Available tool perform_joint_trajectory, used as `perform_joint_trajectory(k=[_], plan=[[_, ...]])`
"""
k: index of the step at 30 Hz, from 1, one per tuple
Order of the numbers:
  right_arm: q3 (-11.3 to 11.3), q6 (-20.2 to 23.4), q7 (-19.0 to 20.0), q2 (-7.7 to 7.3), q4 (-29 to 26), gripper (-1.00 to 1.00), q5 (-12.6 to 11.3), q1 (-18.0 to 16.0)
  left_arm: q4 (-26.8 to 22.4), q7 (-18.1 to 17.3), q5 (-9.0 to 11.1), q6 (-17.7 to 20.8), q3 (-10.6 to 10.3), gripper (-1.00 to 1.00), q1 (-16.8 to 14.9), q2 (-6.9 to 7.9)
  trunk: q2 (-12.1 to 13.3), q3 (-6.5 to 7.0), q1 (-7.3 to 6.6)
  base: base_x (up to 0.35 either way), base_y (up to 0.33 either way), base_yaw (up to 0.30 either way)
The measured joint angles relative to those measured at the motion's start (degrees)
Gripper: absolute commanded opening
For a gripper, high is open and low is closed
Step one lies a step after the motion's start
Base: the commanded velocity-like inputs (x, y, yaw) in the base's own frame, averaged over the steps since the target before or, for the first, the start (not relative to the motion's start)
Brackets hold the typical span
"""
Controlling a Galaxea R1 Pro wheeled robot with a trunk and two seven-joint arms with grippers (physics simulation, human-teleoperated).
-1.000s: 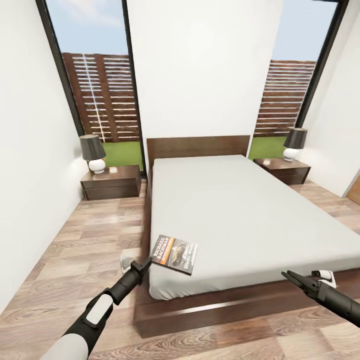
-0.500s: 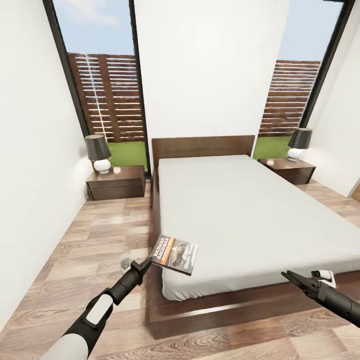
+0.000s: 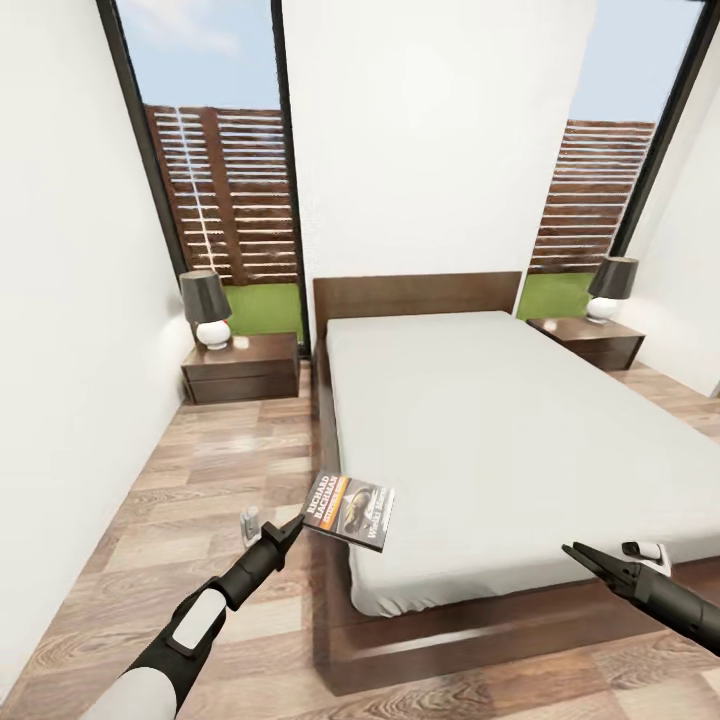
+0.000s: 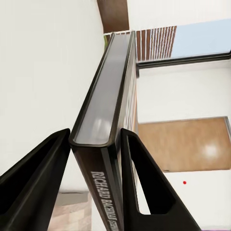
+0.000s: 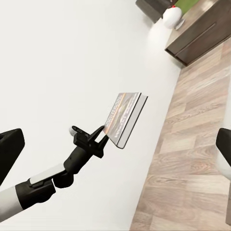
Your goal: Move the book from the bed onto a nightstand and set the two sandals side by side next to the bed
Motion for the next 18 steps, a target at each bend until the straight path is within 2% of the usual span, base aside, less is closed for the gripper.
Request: perform_joint_trajectory(k=[11,18], plan=[[0.1,0.1,0.0,0.00,0.0,1.00,0.0,0.0,0.0,-0.1,0.0,0.0,0.0,-1.00,0.0,-0.01,0.0,0.00,0.00,0.121,0.248,0.000],[0.0,-0.2,0.0,0.00,0.0,1.00,0.1,0.0,0.0,-0.1,0.0,0.0,0.0,-1.00,0.0,0.00,0.0,0.00,0.01,0.037,0.281,0.000]])
